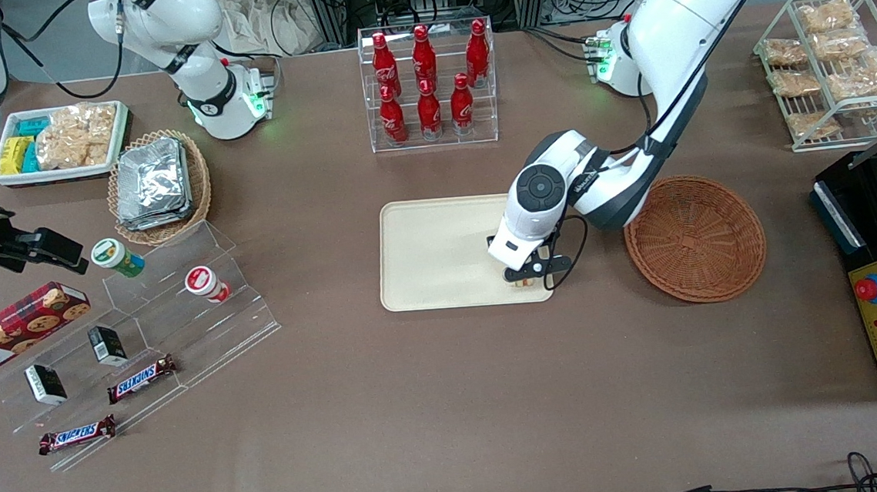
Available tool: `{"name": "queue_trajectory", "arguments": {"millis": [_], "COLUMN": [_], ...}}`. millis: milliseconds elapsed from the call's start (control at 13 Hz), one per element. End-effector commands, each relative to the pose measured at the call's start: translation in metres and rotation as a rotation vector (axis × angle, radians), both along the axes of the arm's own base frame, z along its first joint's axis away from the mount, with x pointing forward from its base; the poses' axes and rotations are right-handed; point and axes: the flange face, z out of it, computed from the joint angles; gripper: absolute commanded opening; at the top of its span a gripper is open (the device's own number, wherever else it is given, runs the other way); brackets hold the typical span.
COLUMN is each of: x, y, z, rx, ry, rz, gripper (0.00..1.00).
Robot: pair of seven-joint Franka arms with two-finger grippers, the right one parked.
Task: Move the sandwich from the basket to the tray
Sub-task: 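Lower the sandwich onto the tray and open the left gripper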
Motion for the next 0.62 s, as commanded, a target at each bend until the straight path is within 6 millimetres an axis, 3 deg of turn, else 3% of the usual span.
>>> {"name": "queue_trajectory", "arguments": {"millis": [0, 231, 462, 538], "x": [0.003, 0.014, 0.023, 0.024], "y": [0.001, 0.006, 0.018, 0.031], "z": [0.021, 0.071, 0.173, 0.209], "rx": [0.023, 0.053, 0.113, 0.112], "ry": [-0.015, -0.028, -0.036, -0.042], "rz": [0.022, 0.039, 0.059, 0.058], "gripper": [1.00, 1.00, 1.00, 1.00]}}
